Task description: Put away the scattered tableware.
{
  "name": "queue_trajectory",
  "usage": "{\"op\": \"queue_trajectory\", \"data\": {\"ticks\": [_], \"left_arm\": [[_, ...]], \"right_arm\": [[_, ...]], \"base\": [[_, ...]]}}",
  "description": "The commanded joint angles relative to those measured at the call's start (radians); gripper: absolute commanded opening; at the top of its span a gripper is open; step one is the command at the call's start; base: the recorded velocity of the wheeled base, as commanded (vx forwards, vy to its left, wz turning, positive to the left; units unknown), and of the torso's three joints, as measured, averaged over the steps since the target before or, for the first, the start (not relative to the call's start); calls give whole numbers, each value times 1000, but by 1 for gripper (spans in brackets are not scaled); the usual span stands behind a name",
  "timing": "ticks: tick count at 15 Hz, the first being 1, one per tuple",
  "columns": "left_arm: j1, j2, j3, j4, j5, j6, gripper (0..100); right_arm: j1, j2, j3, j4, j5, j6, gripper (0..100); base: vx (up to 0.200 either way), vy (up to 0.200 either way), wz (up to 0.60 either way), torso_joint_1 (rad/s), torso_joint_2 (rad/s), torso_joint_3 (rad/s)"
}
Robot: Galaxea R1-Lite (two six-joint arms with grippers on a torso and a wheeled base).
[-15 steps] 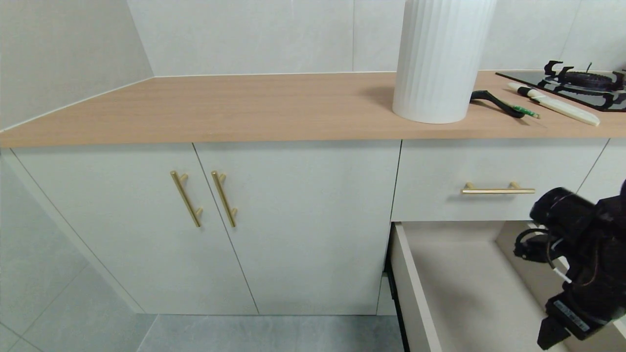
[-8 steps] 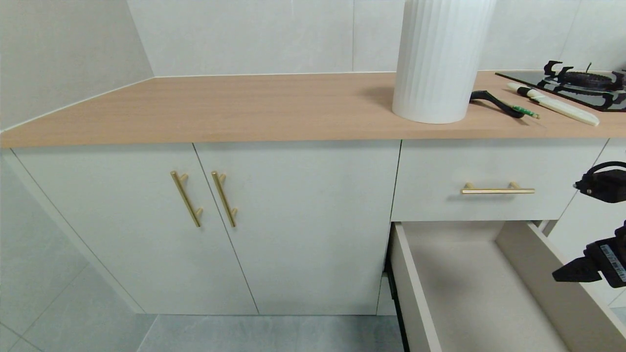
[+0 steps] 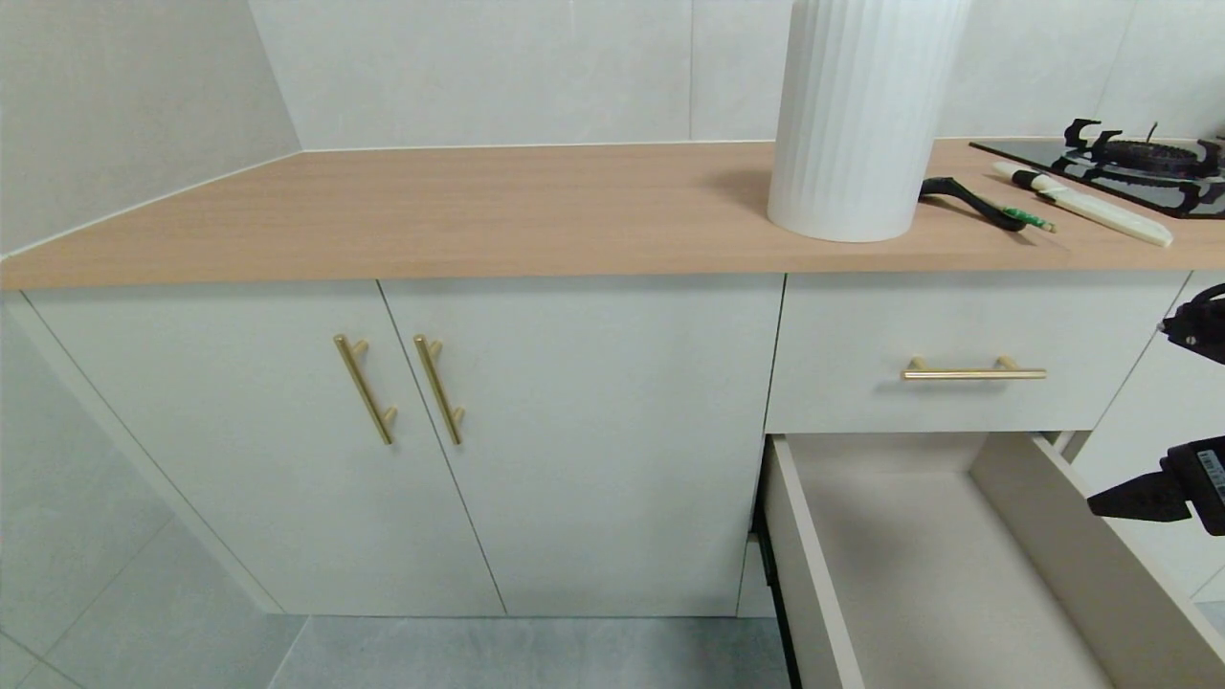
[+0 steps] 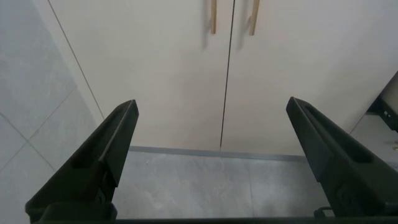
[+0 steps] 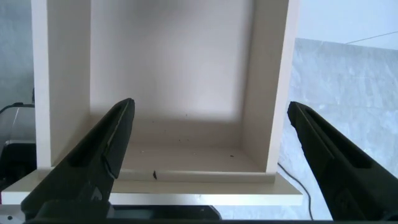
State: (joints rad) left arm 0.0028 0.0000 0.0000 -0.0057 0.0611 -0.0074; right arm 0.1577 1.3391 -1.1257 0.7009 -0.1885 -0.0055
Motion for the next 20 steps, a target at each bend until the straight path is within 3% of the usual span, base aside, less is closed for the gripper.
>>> {"op": "queue_trajectory", "data": {"ticks": [1,6,11,14,16,20], "left_arm": [[2,2,0,0,0,0,100],[2,2,0,0,0,0,100],[2,2,0,0,0,0,100],[2,2,0,0,0,0,100],[2,2,0,0,0,0,100],[0,2,0,0,0,0,100]], "right_arm": [[0,-8,1,0,0,-1,100],[-1,-17,1,-31,1,4,100],[-13,-23,1,-47,4,6,100],[-13,-14,-11,-132,4,18,100],[-7,57,-80,-172,4,25,100],[-6,299,-353,-116,1,139,100]], "base": [[0,0,0,0,0,0],[0,0,0,62,-202,-216],[0,0,0,134,-529,-313],[0,0,0,173,-481,-299],[0,0,0,181,-478,-293],[0,0,0,134,-337,-205]]}}
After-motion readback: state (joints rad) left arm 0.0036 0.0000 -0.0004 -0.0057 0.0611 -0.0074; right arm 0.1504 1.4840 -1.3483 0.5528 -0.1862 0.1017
